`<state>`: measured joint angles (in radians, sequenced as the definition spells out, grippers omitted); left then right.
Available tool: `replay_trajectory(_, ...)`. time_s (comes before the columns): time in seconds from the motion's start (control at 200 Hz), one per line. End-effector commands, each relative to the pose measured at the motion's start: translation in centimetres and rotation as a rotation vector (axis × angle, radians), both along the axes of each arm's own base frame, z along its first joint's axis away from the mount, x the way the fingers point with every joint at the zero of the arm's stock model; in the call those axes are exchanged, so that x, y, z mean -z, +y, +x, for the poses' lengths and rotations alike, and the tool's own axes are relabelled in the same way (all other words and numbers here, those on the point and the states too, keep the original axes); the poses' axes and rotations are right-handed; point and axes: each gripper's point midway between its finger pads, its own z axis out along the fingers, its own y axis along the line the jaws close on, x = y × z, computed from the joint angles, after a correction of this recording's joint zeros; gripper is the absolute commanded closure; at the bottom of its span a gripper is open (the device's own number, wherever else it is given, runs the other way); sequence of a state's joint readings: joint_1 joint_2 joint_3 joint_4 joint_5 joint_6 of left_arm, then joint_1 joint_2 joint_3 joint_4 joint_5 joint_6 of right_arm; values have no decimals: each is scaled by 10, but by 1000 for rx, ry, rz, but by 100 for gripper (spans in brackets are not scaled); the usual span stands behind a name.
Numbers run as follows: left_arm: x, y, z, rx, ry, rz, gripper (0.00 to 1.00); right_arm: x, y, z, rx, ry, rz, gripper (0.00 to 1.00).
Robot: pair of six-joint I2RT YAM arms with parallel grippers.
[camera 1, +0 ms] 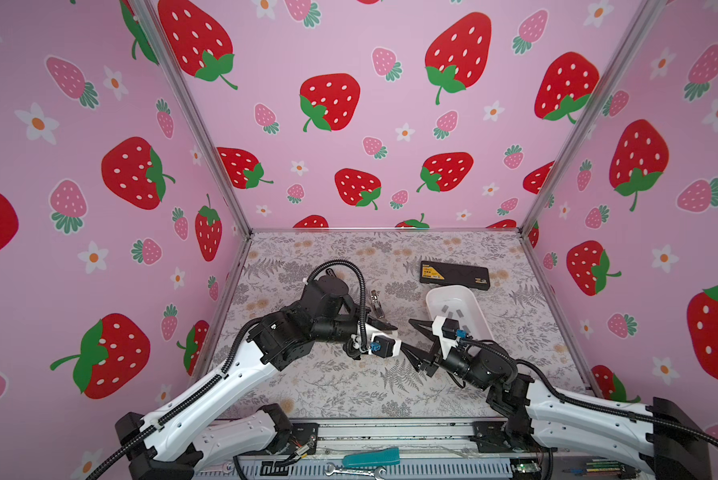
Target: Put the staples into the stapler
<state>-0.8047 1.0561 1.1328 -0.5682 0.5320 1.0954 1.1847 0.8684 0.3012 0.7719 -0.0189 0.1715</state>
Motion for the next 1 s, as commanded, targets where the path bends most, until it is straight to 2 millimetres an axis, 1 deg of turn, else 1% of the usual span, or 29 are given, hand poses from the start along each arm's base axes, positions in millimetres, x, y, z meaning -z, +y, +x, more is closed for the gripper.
replay_trajectory(0.0,-13,-1,-10,57,29,-6,100,-4,5,-17,-56,-123,-7,24)
replay_trajectory(0.125,-12,-2,-21,114,69,-1,100,1,9,-19,-60,-146,-29,20)
replay_trajectory(0.205,-13,-3,-27,150,86,-7,100,-3,10,-21,-62,-164,-21,18)
replay_trajectory(0.215,-13,-3,-28,153,87,-8,100,4,13,-20,-64,-158,-42,18)
replay_trajectory(0.225,-13,-3,-29,157,89,-8,100,6,14,-20,-63,-157,-48,18)
replay_trajectory(0.32,-14,-3,-34,184,97,-13,100,9,18,-20,-65,-162,-61,17)
replay_trajectory(0.455,-12,-2,-40,216,108,-3,100,11,22,-16,-46,-157,-73,20)
replay_trajectory(0.6,-10,-2,-44,234,116,6,100,8,26,-15,-43,-149,-54,24)
replay_trajectory(0.875,-3,-2,-48,259,132,38,100,6,34,-16,-45,-143,-42,26)
replay_trajectory(0.995,-2,-3,-49,267,139,43,100,0,35,-20,-60,-143,-18,26)
